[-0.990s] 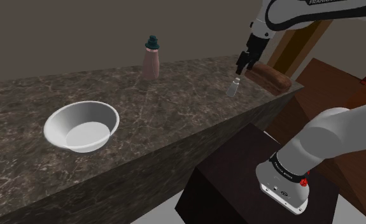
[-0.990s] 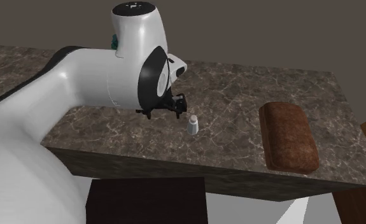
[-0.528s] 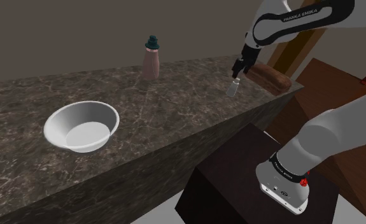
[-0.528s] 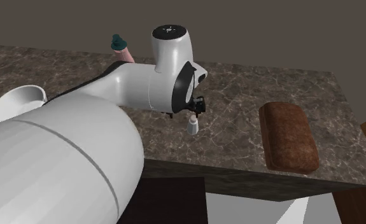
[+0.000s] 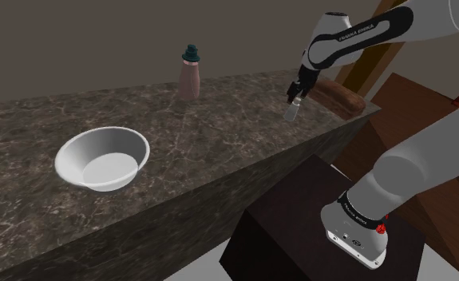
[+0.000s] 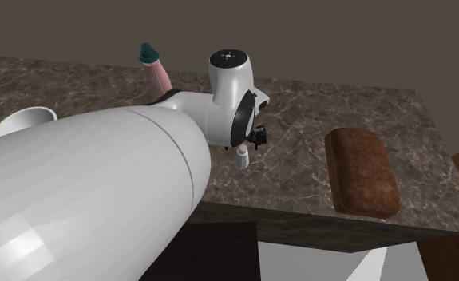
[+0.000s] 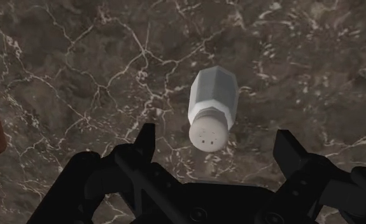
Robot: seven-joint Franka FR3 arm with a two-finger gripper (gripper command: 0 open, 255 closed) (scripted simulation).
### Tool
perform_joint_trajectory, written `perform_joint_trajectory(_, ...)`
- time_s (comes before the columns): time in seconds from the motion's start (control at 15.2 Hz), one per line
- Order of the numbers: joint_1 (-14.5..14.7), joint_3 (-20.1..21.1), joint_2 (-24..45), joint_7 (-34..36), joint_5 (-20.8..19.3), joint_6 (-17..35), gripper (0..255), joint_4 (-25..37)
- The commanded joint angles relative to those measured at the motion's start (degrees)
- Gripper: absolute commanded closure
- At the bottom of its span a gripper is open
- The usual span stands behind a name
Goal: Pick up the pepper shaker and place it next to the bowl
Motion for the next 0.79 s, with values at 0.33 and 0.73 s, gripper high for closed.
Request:
perform_joint_trajectory(0.33, -0.18, -0.32, 2.01, -0.03, -0.13, 3.14, 0, -1.08)
perform_joint_trajectory(0.73, -0.18, -0.32, 2.01, -0.03, -0.13, 3.14, 255, -1.07)
